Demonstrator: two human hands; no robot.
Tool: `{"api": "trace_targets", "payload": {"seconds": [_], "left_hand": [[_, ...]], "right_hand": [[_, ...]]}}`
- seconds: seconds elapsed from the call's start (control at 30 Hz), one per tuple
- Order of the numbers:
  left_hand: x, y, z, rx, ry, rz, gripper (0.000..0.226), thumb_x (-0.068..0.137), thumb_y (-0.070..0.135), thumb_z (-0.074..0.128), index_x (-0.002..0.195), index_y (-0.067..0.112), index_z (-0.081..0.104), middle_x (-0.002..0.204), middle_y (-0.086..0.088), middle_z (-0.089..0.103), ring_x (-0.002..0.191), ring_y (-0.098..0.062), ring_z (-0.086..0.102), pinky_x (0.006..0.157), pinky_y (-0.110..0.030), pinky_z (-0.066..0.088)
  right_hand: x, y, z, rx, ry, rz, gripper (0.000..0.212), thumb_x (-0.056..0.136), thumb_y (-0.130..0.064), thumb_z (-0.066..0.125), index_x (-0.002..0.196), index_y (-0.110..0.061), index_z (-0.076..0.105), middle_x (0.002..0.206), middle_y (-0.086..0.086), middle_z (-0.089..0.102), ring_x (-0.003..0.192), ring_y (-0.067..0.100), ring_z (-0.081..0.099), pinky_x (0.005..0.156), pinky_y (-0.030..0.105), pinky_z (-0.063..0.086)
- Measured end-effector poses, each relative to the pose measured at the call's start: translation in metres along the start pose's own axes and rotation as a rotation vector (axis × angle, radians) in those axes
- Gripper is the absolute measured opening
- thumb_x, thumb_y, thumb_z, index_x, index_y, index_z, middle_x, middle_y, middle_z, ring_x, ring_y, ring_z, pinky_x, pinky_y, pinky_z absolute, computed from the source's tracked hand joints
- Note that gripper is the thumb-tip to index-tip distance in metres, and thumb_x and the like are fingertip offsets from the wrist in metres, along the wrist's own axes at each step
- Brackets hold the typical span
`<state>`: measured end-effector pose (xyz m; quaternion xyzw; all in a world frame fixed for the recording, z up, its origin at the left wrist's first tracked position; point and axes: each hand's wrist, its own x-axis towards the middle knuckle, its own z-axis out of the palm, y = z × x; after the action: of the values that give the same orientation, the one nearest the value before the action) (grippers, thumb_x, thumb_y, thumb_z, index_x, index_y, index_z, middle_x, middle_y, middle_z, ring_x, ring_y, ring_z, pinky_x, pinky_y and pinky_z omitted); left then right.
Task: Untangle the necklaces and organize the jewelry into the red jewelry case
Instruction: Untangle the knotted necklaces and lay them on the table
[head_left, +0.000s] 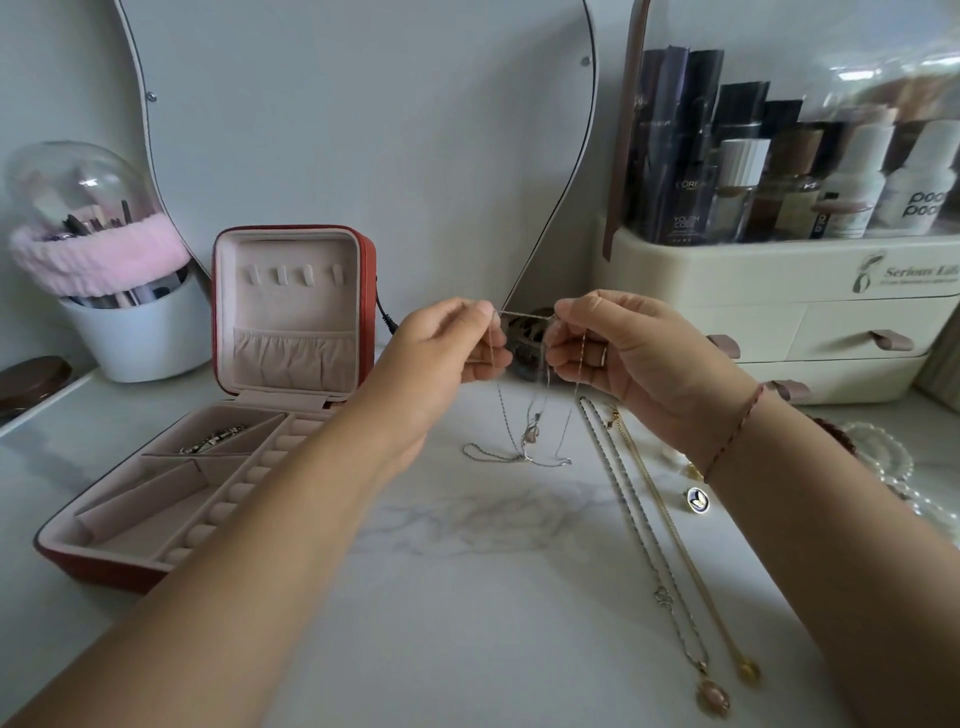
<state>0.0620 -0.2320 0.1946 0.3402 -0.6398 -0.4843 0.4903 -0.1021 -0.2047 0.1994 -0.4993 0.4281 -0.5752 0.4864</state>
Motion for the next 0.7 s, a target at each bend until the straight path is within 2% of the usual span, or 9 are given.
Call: {"api": "trace_targets", "payload": {"seconds": [0.07, 0.13, 0.2, 0.27, 0.37, 0.5, 0.63, 0.7], "left_hand": [[0.000, 0.002, 0.000, -0.229, -0.040, -0.131, 0.028, 0.101, 0.014, 0.041, 0.076, 0.012, 0.055, 0.072, -0.002, 0.058, 0.062, -0.012, 0.062, 0.063, -0.023, 0.053], [0.000, 0.002, 0.000, -0.359, -0.087, -0.245, 0.028, 0.100, 0.016, 0.040, 0.075, 0.013, 0.052, 0.069, -0.002, 0.056, 0.055, -0.012, 0.057, 0.054, -0.021, 0.049], [0.001, 0.003, -0.003, -0.383, -0.134, -0.315, 0.025, 0.098, 0.018, 0.038, 0.075, 0.016, 0.048, 0.067, 0.000, 0.050, 0.046, -0.009, 0.042, 0.043, -0.017, 0.033], [0.003, 0.003, -0.007, -0.335, -0.158, -0.339, 0.024, 0.097, 0.024, 0.040, 0.074, 0.018, 0.045, 0.061, 0.004, 0.040, 0.042, -0.006, 0.027, 0.039, -0.017, 0.018], [0.002, 0.006, -0.010, -0.213, -0.140, -0.273, 0.023, 0.086, 0.041, 0.056, 0.080, 0.020, 0.051, 0.052, 0.008, 0.026, 0.039, -0.005, 0.017, 0.037, -0.017, 0.010], [-0.002, 0.007, -0.008, -0.103, -0.151, -0.165, 0.039, 0.067, 0.039, 0.068, 0.101, 0.019, 0.069, 0.049, 0.009, 0.018, 0.040, -0.006, 0.014, 0.039, -0.017, 0.009], [-0.004, 0.006, -0.005, 0.018, -0.147, -0.097, 0.031, 0.063, 0.036, 0.073, 0.092, 0.025, 0.077, 0.053, 0.006, 0.020, 0.041, -0.008, 0.015, 0.039, -0.016, 0.013], [-0.005, 0.006, -0.003, 0.047, -0.136, -0.091, 0.027, 0.062, 0.034, 0.074, 0.087, 0.024, 0.077, 0.049, 0.008, 0.022, 0.041, -0.008, 0.015, 0.039, -0.017, 0.013]], "right_hand": [[0.000, 0.000, -0.001, 0.022, -0.011, 0.013, 0.011, 0.090, -0.014, 0.055, 0.083, -0.006, 0.058, 0.076, 0.007, 0.063, 0.068, 0.016, 0.062, 0.073, 0.028, 0.051], [-0.001, -0.001, 0.000, 0.041, -0.025, 0.016, 0.012, 0.091, -0.016, 0.055, 0.090, -0.004, 0.057, 0.078, 0.007, 0.064, 0.070, 0.017, 0.063, 0.075, 0.029, 0.050], [-0.001, -0.001, 0.000, 0.060, -0.030, 0.017, 0.016, 0.090, -0.020, 0.057, 0.080, -0.008, 0.056, 0.075, 0.006, 0.064, 0.067, 0.017, 0.061, 0.071, 0.027, 0.051], [-0.002, -0.002, 0.000, 0.050, -0.034, 0.000, 0.022, 0.087, -0.027, 0.061, 0.070, -0.013, 0.054, 0.069, 0.005, 0.060, 0.060, 0.015, 0.054, 0.063, 0.024, 0.048], [-0.003, -0.001, 0.001, -0.020, -0.047, -0.057, 0.027, 0.077, -0.035, 0.064, 0.066, -0.013, 0.053, 0.067, 0.005, 0.052, 0.055, 0.013, 0.042, 0.057, 0.022, 0.040], [-0.003, -0.002, 0.002, -0.064, -0.019, -0.103, 0.025, 0.072, -0.034, 0.066, 0.063, -0.014, 0.054, 0.060, 0.001, 0.044, 0.052, 0.011, 0.035, 0.058, 0.024, 0.033], [-0.005, -0.003, 0.004, -0.090, -0.029, -0.121, 0.025, 0.069, -0.033, 0.069, 0.052, -0.020, 0.057, 0.057, 0.000, 0.037, 0.052, 0.011, 0.029, 0.058, 0.027, 0.025], [-0.006, -0.003, 0.005, -0.087, -0.034, -0.128, 0.023, 0.068, -0.032, 0.070, 0.054, -0.019, 0.058, 0.055, 0.000, 0.036, 0.053, 0.012, 0.027, 0.058, 0.028, 0.024]]}}
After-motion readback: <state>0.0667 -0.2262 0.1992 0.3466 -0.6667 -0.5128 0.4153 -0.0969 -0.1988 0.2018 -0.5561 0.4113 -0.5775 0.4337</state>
